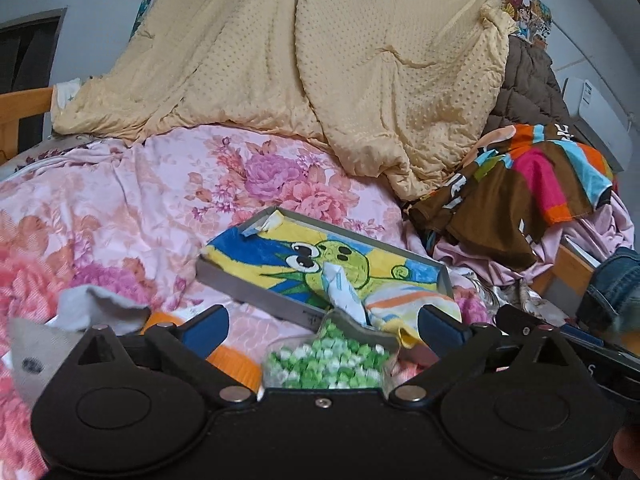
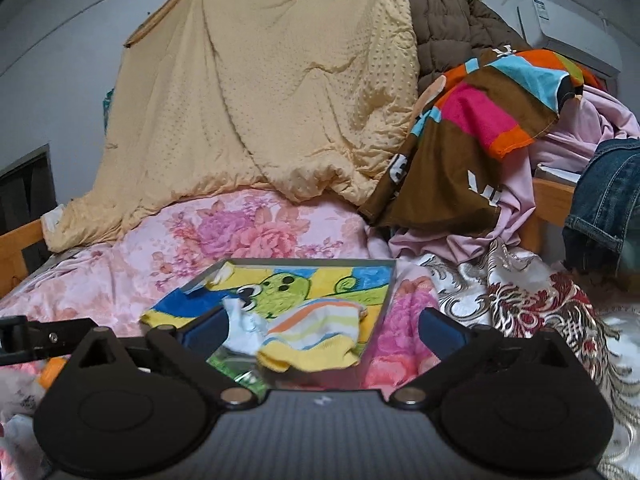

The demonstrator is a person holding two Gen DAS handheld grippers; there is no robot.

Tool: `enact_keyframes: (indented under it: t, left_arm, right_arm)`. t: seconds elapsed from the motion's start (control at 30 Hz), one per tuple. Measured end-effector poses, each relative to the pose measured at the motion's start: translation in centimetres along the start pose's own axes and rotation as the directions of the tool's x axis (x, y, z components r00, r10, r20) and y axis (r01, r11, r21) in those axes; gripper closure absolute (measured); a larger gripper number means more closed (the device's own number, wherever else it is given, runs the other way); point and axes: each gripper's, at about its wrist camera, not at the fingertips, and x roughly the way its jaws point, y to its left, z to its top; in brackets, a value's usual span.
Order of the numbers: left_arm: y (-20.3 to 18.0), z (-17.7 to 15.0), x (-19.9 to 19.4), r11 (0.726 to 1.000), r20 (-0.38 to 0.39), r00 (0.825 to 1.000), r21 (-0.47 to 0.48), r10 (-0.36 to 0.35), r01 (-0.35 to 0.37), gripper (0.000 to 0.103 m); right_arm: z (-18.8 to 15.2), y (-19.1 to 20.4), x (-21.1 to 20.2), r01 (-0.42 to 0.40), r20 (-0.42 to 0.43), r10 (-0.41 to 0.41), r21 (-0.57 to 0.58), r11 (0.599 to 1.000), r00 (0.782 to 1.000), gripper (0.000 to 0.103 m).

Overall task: Organize soft objects
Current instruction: 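Carry the yellow sock with the right gripper into the cartoon tray and release, then move the right gripper back to the black striped sock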

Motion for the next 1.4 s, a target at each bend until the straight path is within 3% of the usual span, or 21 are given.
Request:
enact_keyframes:
  t: [0.43,0.77,1.17,1.4]
  left_arm:
    - [1.5,-2.4,-6.5,0.998,0.033,0.999,0.068,0.001,-0.003,0.001]
    - [3.0,-4.2,-9.3,0.995,0.026,0.999,0.1,0.03,-0.032,0.001]
    - [7.3,-5.4,-12.3,0.991,-0.08,0.99,0.081,0.112,-0.105,0.001]
    - [7.6,-5.5,-12.6,0.987,-0.127,0.983,0.1,0.135,-0.123,0.001]
  right_arm:
    - [-1.8,2.3,-5.6,-0.028,0.024,0.028,0.0,1.0,0.999,0.0]
    - [-2.7,3.8,-7.6,-0.026,0.027,0.027,-0.043,0.999,0.999,0.0]
    - [-3.7,5.7,-9.1,-0.125,0.009,0.126,-0.092,0.988,0.992,0.0]
    - [-4.4,6.7,-9.1,-0.155,-0.034,0.152,-0.131,0.979,0.988,0.0]
